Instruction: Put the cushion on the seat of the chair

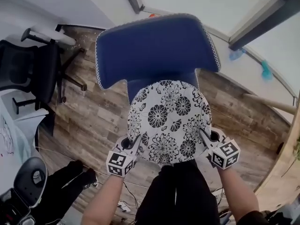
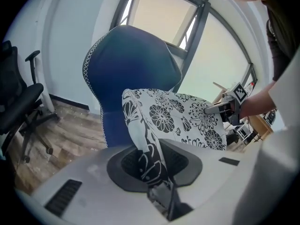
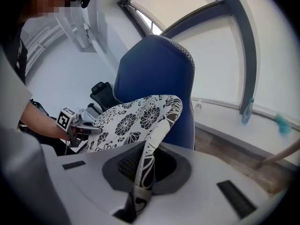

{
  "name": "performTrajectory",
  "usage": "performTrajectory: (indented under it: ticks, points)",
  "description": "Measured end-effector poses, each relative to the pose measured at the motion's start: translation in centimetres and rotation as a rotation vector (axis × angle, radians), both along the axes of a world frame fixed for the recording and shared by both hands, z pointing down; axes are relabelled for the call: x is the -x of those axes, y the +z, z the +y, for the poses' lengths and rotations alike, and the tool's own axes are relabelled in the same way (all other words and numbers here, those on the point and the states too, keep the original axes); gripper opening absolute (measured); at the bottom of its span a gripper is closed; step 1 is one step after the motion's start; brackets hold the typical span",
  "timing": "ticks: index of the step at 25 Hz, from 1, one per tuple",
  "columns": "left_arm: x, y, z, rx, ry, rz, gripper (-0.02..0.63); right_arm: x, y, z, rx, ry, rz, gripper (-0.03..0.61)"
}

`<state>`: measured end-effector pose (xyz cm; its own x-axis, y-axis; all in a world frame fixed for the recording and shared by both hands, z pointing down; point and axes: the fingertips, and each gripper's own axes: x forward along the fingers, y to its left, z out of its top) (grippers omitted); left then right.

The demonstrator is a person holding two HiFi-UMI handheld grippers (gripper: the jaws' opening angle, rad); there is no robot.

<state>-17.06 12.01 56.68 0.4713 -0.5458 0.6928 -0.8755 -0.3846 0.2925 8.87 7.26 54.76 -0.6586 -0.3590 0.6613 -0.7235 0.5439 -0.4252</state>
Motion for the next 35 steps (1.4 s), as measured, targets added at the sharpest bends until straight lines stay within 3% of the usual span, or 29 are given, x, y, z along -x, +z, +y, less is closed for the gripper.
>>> performTrajectory:
  ticks: [4, 17, 24, 27, 31, 35]
  points:
    - [0.7, -0.6, -0.6, 0.004, -0.005, 0.012, 0.064, 0.5, -1.0, -0.1, -0.001, -0.001, 0.029, 0.034]
    - [2.0, 5.6, -2.4, 0.013, -0.098, -0.017, 0.064, 1.7, 5.0, -2.3, 0.007, -0.034, 0.056, 0.035]
    - [2.7, 7.1, -2.8, 0.025, -0.150, 0.004, 0.068, 0.7, 6.5, -3.2, 0.066, 0.035, 0.040, 0.035]
    - [3.3, 8.2, -2.7, 0.062, -0.184, 0.015, 0.096, 0.1, 7.2, -3.7, 0.075, 0.060, 0.052, 0.035]
    - [5.4, 8.5, -2.9, 0.064, -0.247, 0.002, 0.183, 0.1, 7.7, -3.7, 0.071, 0.049, 0.088, 0.035]
    - [7.7, 8.4, -3.1, 0.058, -0.318, -0.015, 0.190, 0.1, 8.0, -4.0, 0.068, 0.057, 0.082, 0.035]
